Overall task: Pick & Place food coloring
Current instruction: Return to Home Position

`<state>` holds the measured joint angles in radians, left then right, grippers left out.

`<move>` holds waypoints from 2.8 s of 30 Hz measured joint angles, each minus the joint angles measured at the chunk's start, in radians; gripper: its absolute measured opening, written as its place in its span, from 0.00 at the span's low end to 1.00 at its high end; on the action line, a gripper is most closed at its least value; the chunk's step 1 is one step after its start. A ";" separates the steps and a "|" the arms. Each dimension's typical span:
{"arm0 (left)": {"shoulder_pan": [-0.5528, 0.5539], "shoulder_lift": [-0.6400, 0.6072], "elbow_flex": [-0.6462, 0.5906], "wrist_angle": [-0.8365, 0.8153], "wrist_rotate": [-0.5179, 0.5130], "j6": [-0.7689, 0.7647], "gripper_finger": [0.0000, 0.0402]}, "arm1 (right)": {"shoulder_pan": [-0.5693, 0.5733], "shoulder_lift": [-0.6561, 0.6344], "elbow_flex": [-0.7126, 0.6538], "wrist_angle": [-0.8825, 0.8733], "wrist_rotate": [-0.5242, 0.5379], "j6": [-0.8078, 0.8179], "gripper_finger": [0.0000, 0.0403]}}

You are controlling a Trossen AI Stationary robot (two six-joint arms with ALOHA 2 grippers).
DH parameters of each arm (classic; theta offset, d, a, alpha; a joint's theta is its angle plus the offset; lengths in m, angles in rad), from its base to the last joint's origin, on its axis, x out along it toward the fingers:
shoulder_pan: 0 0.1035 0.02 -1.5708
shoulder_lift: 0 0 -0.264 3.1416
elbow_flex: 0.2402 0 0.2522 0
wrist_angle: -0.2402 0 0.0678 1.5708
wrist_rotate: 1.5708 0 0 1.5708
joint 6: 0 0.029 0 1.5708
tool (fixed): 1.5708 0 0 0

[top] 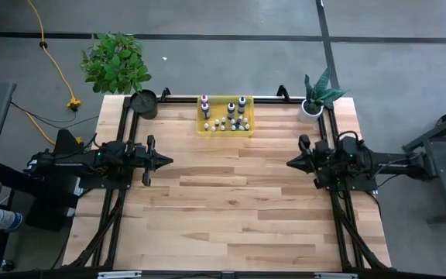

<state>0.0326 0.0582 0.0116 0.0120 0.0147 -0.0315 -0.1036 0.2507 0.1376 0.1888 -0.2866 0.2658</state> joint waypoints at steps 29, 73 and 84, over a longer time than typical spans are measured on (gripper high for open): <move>0.000 0.000 0.000 0.000 0.000 0.000 0.00 | 0.028 -0.243 -0.087 -0.056 0.051 0.013 0.00; 0.000 0.000 0.000 0.000 0.000 0.000 0.00 | 0.027 -0.211 -0.127 -0.168 0.306 -0.061 0.00; 0.000 0.000 0.000 0.000 0.000 0.000 0.00 | 0.027 -0.210 -0.127 -0.169 0.285 -0.065 0.00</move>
<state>0.0325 0.0582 0.0116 0.0120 0.0147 -0.0319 -0.0761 0.0410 0.0101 0.0196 -0.0017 0.2012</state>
